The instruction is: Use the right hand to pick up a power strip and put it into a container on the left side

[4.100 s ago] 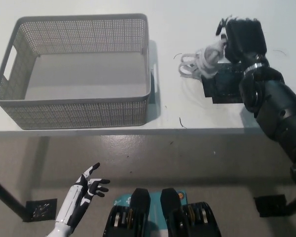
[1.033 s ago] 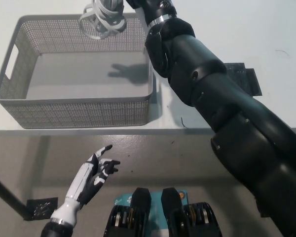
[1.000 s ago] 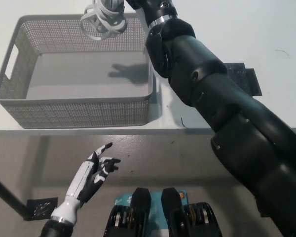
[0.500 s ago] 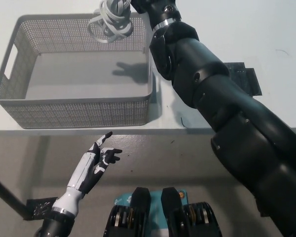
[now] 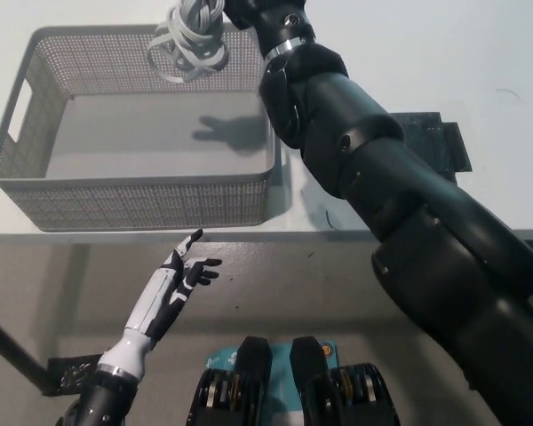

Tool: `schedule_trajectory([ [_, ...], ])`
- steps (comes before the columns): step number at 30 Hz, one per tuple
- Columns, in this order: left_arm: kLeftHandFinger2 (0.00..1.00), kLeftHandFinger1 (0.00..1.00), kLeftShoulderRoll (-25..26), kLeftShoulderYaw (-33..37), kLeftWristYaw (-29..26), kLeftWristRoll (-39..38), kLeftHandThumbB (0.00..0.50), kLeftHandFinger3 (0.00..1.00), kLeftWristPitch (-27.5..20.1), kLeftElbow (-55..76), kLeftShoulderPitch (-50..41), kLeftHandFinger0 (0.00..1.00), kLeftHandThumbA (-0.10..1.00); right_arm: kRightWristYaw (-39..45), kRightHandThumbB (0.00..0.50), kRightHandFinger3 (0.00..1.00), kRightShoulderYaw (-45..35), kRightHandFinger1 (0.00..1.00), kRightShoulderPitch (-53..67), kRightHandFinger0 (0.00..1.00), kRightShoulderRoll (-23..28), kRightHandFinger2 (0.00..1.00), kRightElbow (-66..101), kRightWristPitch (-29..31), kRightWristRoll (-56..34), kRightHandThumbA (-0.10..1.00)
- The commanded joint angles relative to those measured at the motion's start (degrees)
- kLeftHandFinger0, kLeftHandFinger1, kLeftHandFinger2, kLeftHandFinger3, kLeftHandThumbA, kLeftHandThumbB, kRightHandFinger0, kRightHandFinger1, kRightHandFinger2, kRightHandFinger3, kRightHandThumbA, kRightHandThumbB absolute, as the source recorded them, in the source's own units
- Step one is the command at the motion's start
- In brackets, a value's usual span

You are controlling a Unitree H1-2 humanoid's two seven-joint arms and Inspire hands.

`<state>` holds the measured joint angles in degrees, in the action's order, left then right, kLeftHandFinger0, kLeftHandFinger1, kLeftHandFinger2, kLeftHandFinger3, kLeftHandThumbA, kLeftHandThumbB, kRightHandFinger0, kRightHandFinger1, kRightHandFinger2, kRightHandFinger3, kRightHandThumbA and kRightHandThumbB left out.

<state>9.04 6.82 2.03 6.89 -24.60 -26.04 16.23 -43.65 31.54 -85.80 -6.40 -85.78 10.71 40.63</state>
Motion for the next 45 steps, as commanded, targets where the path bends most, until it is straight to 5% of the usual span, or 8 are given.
schedule_trajectory([
  [1,0.74,0.68,2.7,2.5,1.2,2.0,0.084,1.00,-2.3,0.3,6.7,0.71,0.97,-6.4,0.241,0.37,4.5,0.07,-28.5,0.00,-7.4,0.52,8.1,3.9,5.3,-0.10],
  [10,0.74,0.70,0.8,5.2,0.0,3.8,0.049,1.00,-2.3,0.2,4.6,0.74,0.95,-10.2,0.200,0.04,5.7,0.06,-22.0,0.00,-7.1,0.68,8.3,6.4,5.7,-0.10],
  [16,0.70,0.67,0.9,6.6,-0.1,2.8,0.102,0.96,-2.3,0.7,0.7,0.74,0.90,-9.5,0.277,0.37,6.6,0.01,-15.4,0.00,-11.0,0.53,8.2,6.4,5.4,-0.10],
  [20,0.73,0.70,1.0,7.3,-0.7,2.9,0.104,0.93,-2.3,0.1,1.4,0.77,0.92,-11.1,0.307,0.14,9.3,0.00,-12.6,0.00,-13.1,0.47,7.1,4.9,7.1,-0.10],
  [25,0.92,0.83,1.2,7.8,3.2,0.7,0.183,1.00,-2.3,-0.9,3.1,0.82,0.90,-12.7,0.327,0.39,10.6,0.00,-11.0,0.00,-14.2,0.50,5.9,6.5,6.8,-0.10],
  [36,1.00,1.00,1.7,8.3,7.1,1.3,0.271,1.00,-0.1,-0.1,4.0,1.00,1.00,-4.1,0.263,0.20,7.6,0.06,-9.3,0.00,-12.1,0.59,3.9,4.0,3.2,-0.10],
  [41,1.00,1.00,2.0,9.1,9.1,1.6,0.239,1.00,0.4,0.6,3.8,1.00,1.00,-1.1,0.345,0.56,5.9,0.00,-10.1,0.00,-8.6,0.38,3.3,1.9,2.8,-0.10],
  [45,1.00,1.00,1.9,9.1,9.9,1.5,0.247,1.00,0.8,0.7,4.1,1.00,1.00,-1.7,0.301,0.32,5.0,0.00,-11.7,0.00,-6.8,0.35,3.5,0.1,2.9,-0.10],
])
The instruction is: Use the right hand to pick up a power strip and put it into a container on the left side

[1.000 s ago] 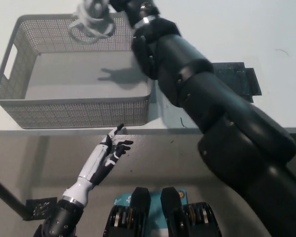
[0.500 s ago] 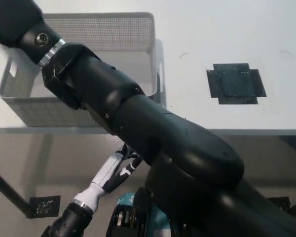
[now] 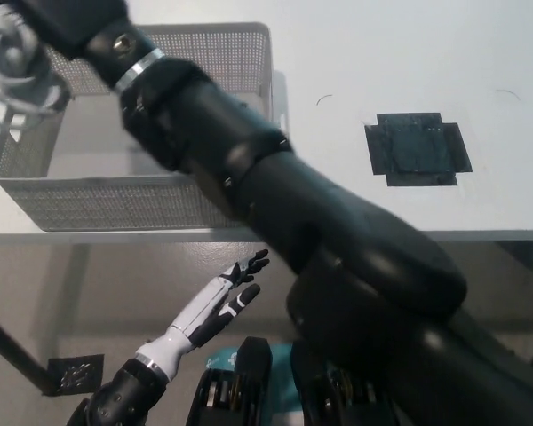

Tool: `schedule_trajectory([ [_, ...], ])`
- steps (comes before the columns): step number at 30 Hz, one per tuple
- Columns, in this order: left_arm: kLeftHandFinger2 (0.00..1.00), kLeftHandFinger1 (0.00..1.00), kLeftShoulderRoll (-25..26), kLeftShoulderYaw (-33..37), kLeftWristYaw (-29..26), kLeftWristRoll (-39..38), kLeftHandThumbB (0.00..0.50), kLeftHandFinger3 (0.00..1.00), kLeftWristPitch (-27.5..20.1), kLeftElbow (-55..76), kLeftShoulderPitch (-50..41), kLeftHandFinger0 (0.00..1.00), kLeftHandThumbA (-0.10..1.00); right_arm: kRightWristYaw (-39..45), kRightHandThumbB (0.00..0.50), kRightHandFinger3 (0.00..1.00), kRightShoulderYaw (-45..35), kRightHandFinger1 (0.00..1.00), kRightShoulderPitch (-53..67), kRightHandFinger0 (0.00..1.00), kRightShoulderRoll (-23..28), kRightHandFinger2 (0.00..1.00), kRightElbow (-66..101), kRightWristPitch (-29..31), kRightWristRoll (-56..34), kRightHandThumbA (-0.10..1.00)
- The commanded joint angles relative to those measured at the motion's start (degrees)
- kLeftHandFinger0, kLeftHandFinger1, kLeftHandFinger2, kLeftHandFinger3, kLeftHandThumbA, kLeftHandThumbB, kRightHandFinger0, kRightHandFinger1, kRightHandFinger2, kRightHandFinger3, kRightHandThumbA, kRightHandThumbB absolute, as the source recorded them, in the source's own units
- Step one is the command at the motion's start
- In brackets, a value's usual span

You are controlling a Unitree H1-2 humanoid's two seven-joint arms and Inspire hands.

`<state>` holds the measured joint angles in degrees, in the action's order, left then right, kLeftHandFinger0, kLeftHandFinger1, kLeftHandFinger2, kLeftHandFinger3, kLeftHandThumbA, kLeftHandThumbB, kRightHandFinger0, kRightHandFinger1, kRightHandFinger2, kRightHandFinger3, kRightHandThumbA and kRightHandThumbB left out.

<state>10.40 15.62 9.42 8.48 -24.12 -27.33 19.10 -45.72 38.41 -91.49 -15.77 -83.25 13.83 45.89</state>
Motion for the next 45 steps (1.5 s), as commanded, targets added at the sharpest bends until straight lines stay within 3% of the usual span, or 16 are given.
schedule_trajectory([
  [1,1.00,1.00,0.4,0.2,2.6,-0.2,0.248,1.00,0.2,1.9,1.3,1.00,1.00,0.0,0.276,0.25,-2.2,0.00,-6.3,0.00,2.9,0.39,1.1,-2.9,-2.4,-0.10],
  [5,1.00,1.00,0.6,0.3,3.4,0.3,0.241,1.00,-0.2,1.2,2.0,1.00,1.00,1.4,0.275,0.14,-3.1,0.02,-6.8,0.00,3.6,0.56,1.2,-2.8,-2.6,-0.10],
  [9,1.00,1.00,0.5,0.3,3.7,0.9,0.258,1.00,0.5,1.7,2.2,1.00,1.00,2.4,0.294,0.12,-3.4,0.00,-6.1,0.00,3.2,0.51,1.1,-2.8,-2.3,-0.10],
  [10,1.00,1.00,0.5,0.4,3.7,1.2,0.265,1.00,0.5,1.6,2.3,1.00,1.00,3.8,0.302,0.28,-3.4,0.00,-5.7,0.00,2.9,0.51,1.0,-3.1,-2.3,-0.10],
  [13,1.00,1.00,0.5,0.4,4.2,1.1,0.261,1.00,0.5,1.5,2.7,1.00,1.00,5.8,0.340,0.38,-1.6,0.00,-4.7,0.00,2.3,0.30,0.6,-4.8,-0.3,-0.10],
  [17,1.00,1.00,0.3,0.0,5.0,0.4,0.265,1.00,0.5,1.6,3.5,1.00,1.00,10.7,0.292,0.17,-3.5,0.01,-3.4,0.00,1.5,0.33,0.4,-3.5,-2.8,-0.10],
  [19,1.00,1.00,0.2,-0.2,5.3,-0.1,0.261,1.00,0.7,1.9,3.5,1.00,1.00,14.1,0.268,0.23,-4.3,0.00,-2.9,0.00,1.1,0.33,0.3,-4.1,-3.6,-0.10],
  [20,1.00,1.00,0.2,-0.2,5.4,-0.2,0.260,1.00,0.6,2.0,3.6,1.00,1.00,17.0,0.259,0.51,-4.3,0.16,-2.9,0.09,0.9,0.48,0.2,-5.3,-3.6,0.09],
  [21,1.00,1.00,0.1,-0.3,5.6,-0.4,0.259,1.00,0.8,2.1,3.6,1.00,0.99,22.2,0.304,0.97,-4.7,0.79,-3.1,0.68,0.8,1.00,-0.1,-6.9,-4.0,0.44],
  [22,1.00,1.00,0.2,-0.3,5.9,-0.5,0.259,1.00,1.5,2.6,3.6,1.00,0.99,26.6,0.371,1.00,-4.6,1.00,-3.3,0.91,0.6,1.00,-0.3,-8.9,-4.0,0.54],
  [23,1.00,1.00,0.2,-0.4,6.1,-0.7,0.258,1.00,1.8,2.9,3.5,1.00,0.99,31.3,0.481,1.00,-5.2,1.00,-3.6,1.00,0.5,1.00,-0.6,-11.3,-4.7,0.68],
  [25,1.00,1.00,0.2,-0.5,6.2,-0.9,0.251,1.00,2.5,3.3,3.4,1.00,0.98,34.9,0.500,1.00,-6.5,1.00,-3.8,1.00,0.7,1.00,-0.6,-13.3,-6.1,0.68],
  [32,1.00,1.00,0.3,-0.3,6.1,0.0,0.280,1.00,3.5,3.9,3.1,1.00,1.00,42.0,0.459,1.00,-7.5,1.00,-5.0,1.00,2.9,1.00,-0.7,-18.3,-6.6,0.79],
  [40,1.00,1.00,0.3,-0.2,6.3,0.1,0.306,1.00,2.3,3.0,2.9,1.00,1.00,50.3,0.409,1.00,-9.4,1.00,-6.6,1.00,5.8,1.00,-0.5,-22.6,-7.7,0.71],
  [42,1.00,1.00,0.2,-0.2,6.6,-0.1,0.311,1.00,2.6,3.1,3.0,1.00,1.00,61.0,0.384,1.00,-6.6,1.00,-8.2,1.00,7.3,1.00,-0.7,-20.9,-5.6,0.77],
  [45,1.00,1.00,0.4,-0.2,6.5,0.2,0.305,1.00,2.7,3.3,3.5,1.00,1.00,77.9,0.439,1.00,-4.5,1.00,-10.4,1.00,9.0,1.00,-1.0,-14.6,-4.5,0.73],
])
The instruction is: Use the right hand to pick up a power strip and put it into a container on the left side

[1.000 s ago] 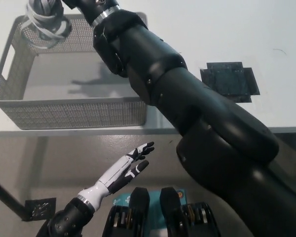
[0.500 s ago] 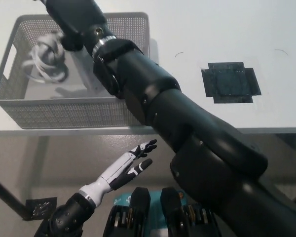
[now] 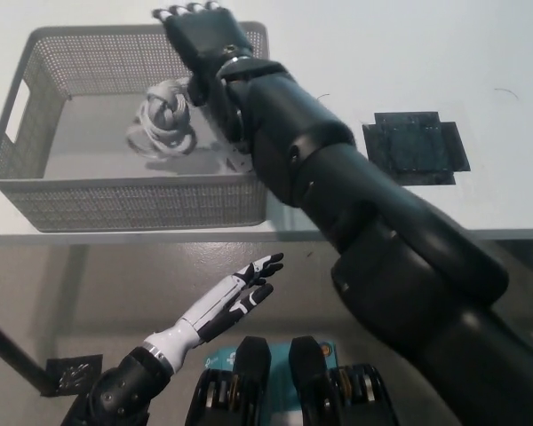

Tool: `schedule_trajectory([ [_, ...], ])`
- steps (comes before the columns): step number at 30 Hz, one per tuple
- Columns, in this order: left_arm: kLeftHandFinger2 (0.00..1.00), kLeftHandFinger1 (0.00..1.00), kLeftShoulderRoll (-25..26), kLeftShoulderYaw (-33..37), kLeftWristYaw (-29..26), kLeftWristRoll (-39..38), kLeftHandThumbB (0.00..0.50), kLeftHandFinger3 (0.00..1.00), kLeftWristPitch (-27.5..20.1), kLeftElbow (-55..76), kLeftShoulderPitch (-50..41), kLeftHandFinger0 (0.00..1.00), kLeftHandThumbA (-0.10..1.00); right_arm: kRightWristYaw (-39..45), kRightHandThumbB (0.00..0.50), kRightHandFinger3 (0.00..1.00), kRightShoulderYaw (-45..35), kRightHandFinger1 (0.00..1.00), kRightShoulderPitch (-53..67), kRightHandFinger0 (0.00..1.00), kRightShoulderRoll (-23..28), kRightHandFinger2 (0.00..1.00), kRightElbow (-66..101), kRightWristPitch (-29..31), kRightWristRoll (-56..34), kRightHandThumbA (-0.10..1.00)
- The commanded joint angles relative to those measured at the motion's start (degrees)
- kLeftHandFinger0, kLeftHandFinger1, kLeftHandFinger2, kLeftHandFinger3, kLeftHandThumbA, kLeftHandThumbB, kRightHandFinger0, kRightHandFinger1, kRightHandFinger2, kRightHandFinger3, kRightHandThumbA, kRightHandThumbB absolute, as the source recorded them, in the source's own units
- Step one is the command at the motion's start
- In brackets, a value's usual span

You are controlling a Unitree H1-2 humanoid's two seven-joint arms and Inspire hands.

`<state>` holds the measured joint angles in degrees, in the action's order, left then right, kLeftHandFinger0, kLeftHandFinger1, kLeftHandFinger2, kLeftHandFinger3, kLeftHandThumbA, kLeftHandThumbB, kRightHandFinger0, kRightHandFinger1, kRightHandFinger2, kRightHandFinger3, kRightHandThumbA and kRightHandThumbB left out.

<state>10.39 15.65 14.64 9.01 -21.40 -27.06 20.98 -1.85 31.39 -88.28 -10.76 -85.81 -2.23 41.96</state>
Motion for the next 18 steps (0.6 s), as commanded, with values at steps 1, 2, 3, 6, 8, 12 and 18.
schedule_trajectory([
  [1,1.00,1.00,0.5,-0.2,1.3,-0.1,0.299,1.00,0.0,3.1,1.9,1.00,1.00,39.2,0.430,1.00,3.4,1.00,-14.2,1.00,4.0,1.00,1.5,2.9,0.1,0.76],
  [2,1.00,1.00,0.5,-0.3,1.2,0.1,0.297,1.00,-0.2,2.9,2.8,1.00,1.00,43.7,0.421,1.00,4.1,1.00,-14.9,1.00,4.3,1.00,1.4,4.1,0.6,0.78],
  [3,1.00,1.00,0.5,-0.2,1.3,0.1,0.296,1.00,-0.2,2.7,3.2,1.00,1.00,46.1,0.441,1.00,5.1,1.00,-15.1,1.00,4.3,1.00,1.3,5.0,1.4,0.81],
  [6,1.00,1.00,0.4,-0.1,1.3,0.5,0.282,1.00,0.2,2.7,3.9,1.00,1.00,55.4,0.500,1.00,4.7,1.00,-14.1,1.00,4.8,1.00,1.5,6.3,0.3,0.72],
  [8,1.00,1.00,0.3,-0.1,2.0,-0.2,0.290,1.00,0.8,2.5,4.7,1.00,1.00,60.1,0.500,1.00,3.6,1.00,-13.8,1.00,5.8,1.00,1.7,5.5,-1.2,0.68],
  [12,1.00,1.00,-0.1,-0.2,1.9,-0.3,0.273,1.00,0.8,2.0,5.1,1.00,1.00,70.8,0.500,1.00,-1.6,1.00,-14.5,1.00,7.8,1.00,4.1,1.7,-7.6,0.55],
  [18,1.00,1.00,-0.3,0.1,1.9,-0.3,0.264,1.00,0.4,1.4,4.5,1.00,1.00,74.6,0.500,1.00,-11.9,1.00,-22.3,1.00,11.3,1.00,-0.8,1.7,-18.9,0.65],
])
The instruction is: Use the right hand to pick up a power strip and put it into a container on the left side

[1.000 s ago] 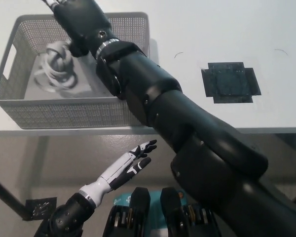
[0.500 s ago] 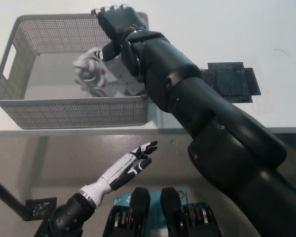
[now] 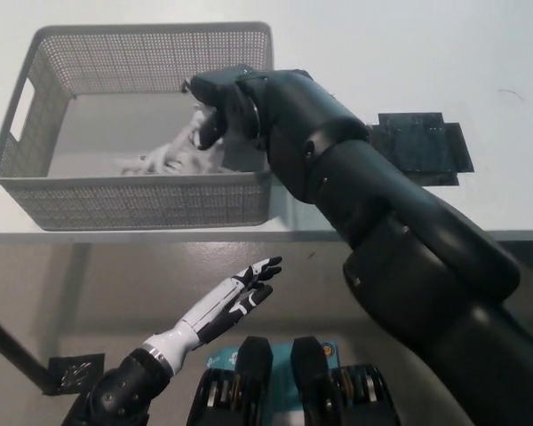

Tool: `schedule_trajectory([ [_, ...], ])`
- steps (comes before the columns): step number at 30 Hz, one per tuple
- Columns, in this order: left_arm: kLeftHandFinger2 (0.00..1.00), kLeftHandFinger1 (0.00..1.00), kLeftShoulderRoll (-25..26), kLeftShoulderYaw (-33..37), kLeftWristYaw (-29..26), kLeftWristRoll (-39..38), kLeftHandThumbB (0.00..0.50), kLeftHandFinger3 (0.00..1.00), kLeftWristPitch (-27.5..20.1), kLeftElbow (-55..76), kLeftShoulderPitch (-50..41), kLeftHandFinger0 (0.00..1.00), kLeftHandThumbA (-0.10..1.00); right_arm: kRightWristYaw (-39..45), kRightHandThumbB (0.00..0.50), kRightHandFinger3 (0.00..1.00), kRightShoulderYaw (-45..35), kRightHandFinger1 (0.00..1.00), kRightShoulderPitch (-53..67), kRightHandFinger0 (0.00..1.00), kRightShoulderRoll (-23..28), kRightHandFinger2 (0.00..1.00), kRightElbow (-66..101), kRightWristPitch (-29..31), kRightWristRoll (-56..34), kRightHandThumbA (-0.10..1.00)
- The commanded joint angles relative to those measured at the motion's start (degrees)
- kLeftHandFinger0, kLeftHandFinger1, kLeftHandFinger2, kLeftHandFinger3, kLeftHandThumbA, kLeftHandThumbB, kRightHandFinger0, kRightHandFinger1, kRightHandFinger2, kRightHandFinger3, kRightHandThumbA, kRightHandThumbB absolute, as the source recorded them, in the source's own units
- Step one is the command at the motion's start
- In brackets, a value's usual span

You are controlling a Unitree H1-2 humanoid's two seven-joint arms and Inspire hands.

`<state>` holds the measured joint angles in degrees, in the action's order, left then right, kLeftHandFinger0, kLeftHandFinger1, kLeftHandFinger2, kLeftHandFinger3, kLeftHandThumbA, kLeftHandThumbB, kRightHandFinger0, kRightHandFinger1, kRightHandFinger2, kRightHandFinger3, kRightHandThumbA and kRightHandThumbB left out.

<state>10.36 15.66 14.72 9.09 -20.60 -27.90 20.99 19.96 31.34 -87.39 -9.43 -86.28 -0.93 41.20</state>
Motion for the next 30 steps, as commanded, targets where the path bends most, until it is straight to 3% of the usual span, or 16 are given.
schedule_trajectory([
  [1,1.00,1.00,-0.3,0.1,1.8,-0.3,0.264,1.00,-0.2,2.4,4.4,1.00,1.00,52.8,0.500,1.00,-14.2,1.00,-24.9,1.00,10.8,1.00,-1.7,-0.8,-19.1,0.60],
  [4,1.00,1.00,-0.4,0.0,1.6,-0.3,0.257,1.00,-0.3,2.3,4.3,1.00,1.00,52.8,0.500,1.00,-7.0,1.00,-20.4,1.00,18.1,1.00,20.6,-19.2,-40.1,0.57],
  [7,1.00,1.00,-0.4,0.1,1.5,0.0,0.253,1.00,-0.6,2.0,4.3,1.00,1.00,52.8,0.500,1.00,-8.8,1.00,-21.4,1.00,22.9,1.00,27.5,-24.7,-48.6,0.62],
  [8,1.00,1.00,-0.5,0.2,1.4,0.0,0.244,1.00,-1.0,1.6,4.5,1.00,1.00,52.8,0.500,1.00,-10.5,1.00,-22.7,1.00,25.0,1.00,29.1,-25.4,-51.1,0.74],
  [9,1.00,1.00,-0.5,0.2,1.4,0.1,0.243,1.00,-1.1,1.5,4.4,1.00,1.00,52.8,0.500,1.00,-11.1,1.00,-23.7,1.00,26.1,1.00,29.0,-25.8,-53.2,0.76],
  [10,1.00,1.00,-0.6,0.2,1.4,-0.1,0.249,1.00,-0.9,1.8,4.1,1.00,1.00,52.8,0.500,1.00,-12.0,1.00,-24.8,1.00,27.5,1.00,29.3,-26.0,-54.1,0.86],
  [12,1.00,1.00,-0.6,0.1,1.6,-0.2,0.250,1.00,0.0,2.3,3.7,1.00,1.00,52.8,0.493,1.00,-12.4,1.00,-27.7,1.00,29.8,1.00,27.4,-26.0,-52.4,0.70],
  [13,1.00,1.00,-0.5,0.1,1.5,-0.2,0.244,1.00,-0.1,2.4,3.6,1.00,1.00,52.8,0.484,1.00,-13.5,1.00,-28.3,1.00,30.5,1.00,28.6,-24.9,-45.2,0.53],
  [15,1.00,1.00,-0.3,0.0,1.4,-0.2,0.241,1.00,-0.4,2.5,3.6,1.00,1.00,52.7,0.487,1.00,-14.3,1.00,-29.0,1.00,31.6,1.00,32.1,-22.1,-31.8,0.40],
  [16,1.00,1.00,-0.3,-0.1,1.3,-0.3,0.239,1.00,-0.8,2.1,3.7,1.00,1.00,48.3,0.455,1.00,-10.3,1.00,-28.1,1.00,33.5,1.00,38.8,-13.8,-21.4,0.37],
  [17,1.00,1.00,-0.2,-0.2,1.2,-0.4,0.232,1.00,-0.9,2.0,3.8,1.00,1.00,44.9,0.456,1.00,-8.8,1.00,-27.3,1.00,34.4,1.00,42.6,-10.8,-17.1,0.33],
  [18,1.00,1.00,-0.2,-0.2,1.2,-0.2,0.240,1.00,-0.7,2.0,3.7,1.00,1.00,37.8,0.396,1.00,-8.2,1.00,-25.1,1.00,35.7,1.00,49.6,-9.1,-11.7,0.27],
  [19,1.00,1.00,-0.2,-0.2,1.0,0.1,0.240,1.00,-0.6,2.2,3.4,1.00,1.00,32.6,0.347,1.00,-10.4,1.00,-23.4,1.00,36.2,1.00,52.8,-8.9,-11.3,0.36],
  [22,1.00,1.00,-0.1,-0.1,1.1,0.0,0.227,1.00,-0.6,2.8,2.4,1.00,1.00,24.8,0.315,1.00,-16.8,1.00,-19.9,1.00,37.2,1.00,57.6,-9.7,-14.6,0.57],
  [24,1.00,1.00,-0.2,-0.1,1.2,-0.3,0.225,1.00,-0.4,3.0,2.0,1.00,1.00,21.1,0.292,1.00,-21.6,1.00,-18.3,1.00,37.9,1.00,58.8,-8.9,-18.7,0.58],
  [30,1.00,1.00,0.1,-0.7,0.4,-0.5,0.225,1.00,-1.0,3.3,0.9,1.00,1.00,17.6,0.323,1.00,-35.5,1.00,-11.6,1.00,40.7,1.00,67.5,-12.0,-29.7,0.68],
])
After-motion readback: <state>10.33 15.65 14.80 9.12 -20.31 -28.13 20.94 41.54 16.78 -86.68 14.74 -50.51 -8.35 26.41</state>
